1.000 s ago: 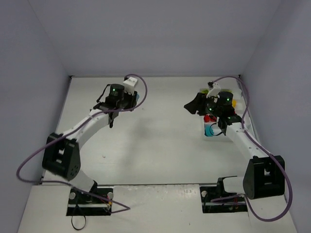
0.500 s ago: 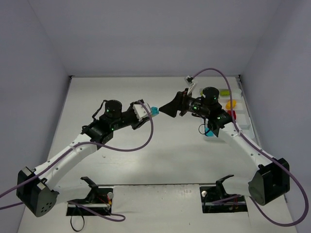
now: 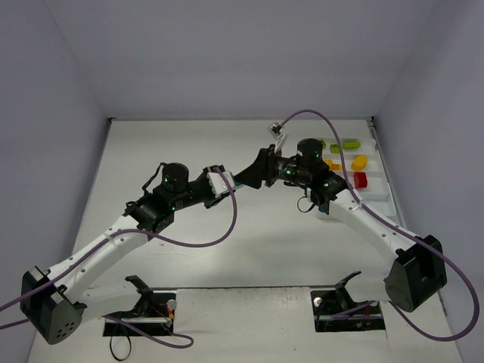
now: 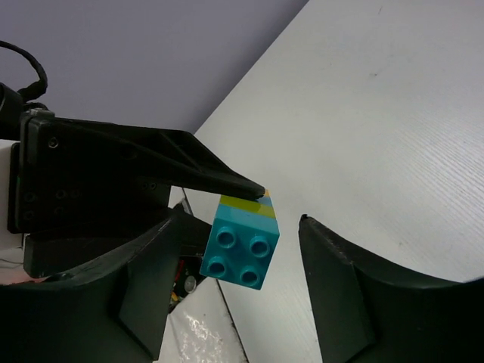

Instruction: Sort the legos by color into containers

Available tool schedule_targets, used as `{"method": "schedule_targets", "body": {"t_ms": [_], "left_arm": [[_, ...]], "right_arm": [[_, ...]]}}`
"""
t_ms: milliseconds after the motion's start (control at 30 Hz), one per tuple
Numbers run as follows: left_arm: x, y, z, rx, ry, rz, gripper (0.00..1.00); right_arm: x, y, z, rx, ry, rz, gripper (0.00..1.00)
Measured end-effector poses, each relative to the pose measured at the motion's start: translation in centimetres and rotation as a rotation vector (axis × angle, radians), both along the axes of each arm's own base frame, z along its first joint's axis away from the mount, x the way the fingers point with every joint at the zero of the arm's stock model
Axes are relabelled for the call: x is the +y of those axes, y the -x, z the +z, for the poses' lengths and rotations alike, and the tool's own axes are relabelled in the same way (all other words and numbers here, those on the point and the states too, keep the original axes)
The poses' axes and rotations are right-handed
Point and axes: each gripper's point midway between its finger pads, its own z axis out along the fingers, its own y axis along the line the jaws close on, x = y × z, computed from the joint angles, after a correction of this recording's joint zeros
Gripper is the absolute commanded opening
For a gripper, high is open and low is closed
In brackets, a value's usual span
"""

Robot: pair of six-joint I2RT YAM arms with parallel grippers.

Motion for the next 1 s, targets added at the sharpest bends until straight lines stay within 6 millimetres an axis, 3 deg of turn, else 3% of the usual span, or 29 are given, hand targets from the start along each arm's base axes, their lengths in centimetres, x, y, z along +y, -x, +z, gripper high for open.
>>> {"method": "schedule_targets", "body": {"t_ms": [33, 67, 133, 167, 200, 500, 700, 800, 933, 1000], "left_arm": [[0.0, 0.0, -0.2, 0.003, -0.003, 0.0, 0.0], [0.0, 0.0, -0.4, 0.006, -0.005, 0.0, 0.0], [0.1, 0.1, -0.5, 0.009, -0.008, 0.001, 0.0], [0.1, 0.0, -0.6, 0.005, -0.011, 0.002, 0.0], [0.1, 0.0, -0.7, 0.003, -0.012, 0.003, 0.0], [-0.1, -0.3, -1.4, 0.021, -0.022, 0.008, 0.0], [-0.2, -0.5, -2.1, 0.042, -0.03, 0.011, 0.0], [-0.3, -0.6, -2.7, 0.065, -0.036, 0.015, 0.0], [-0.2, -0.8, -3.2, 0.099, -0.034, 0.043, 0.0], [0.0, -1.0, -3.2, 0.105, -0.031, 0.065, 0.0]], "right_arm": [[0.1, -0.1, -0.2, 0.005, 0.004, -0.002, 0.51], [0.2, -0.1, -0.4, 0.009, 0.007, -0.003, 0.38], [0.3, -0.2, -0.7, 0.015, 0.014, -0.008, 0.24], [0.3, -0.3, -0.8, 0.021, 0.015, -0.015, 0.09], [0.3, -0.3, -0.9, 0.025, 0.017, -0.02, 0.03], [-1.1, -1.2, -1.2, -0.007, 0.062, -0.079, 0.0], [-8.6, -5.8, -0.9, -0.042, 0.099, -0.32, 0.0], [-12.0, -7.1, -1.5, -0.048, 0.156, -0.436, 0.0], [-17.0, -8.3, -4.3, -0.018, 0.289, -0.627, 0.0], [-20.2, -8.5, -7.0, 0.037, 0.362, -0.739, 0.0]]}}
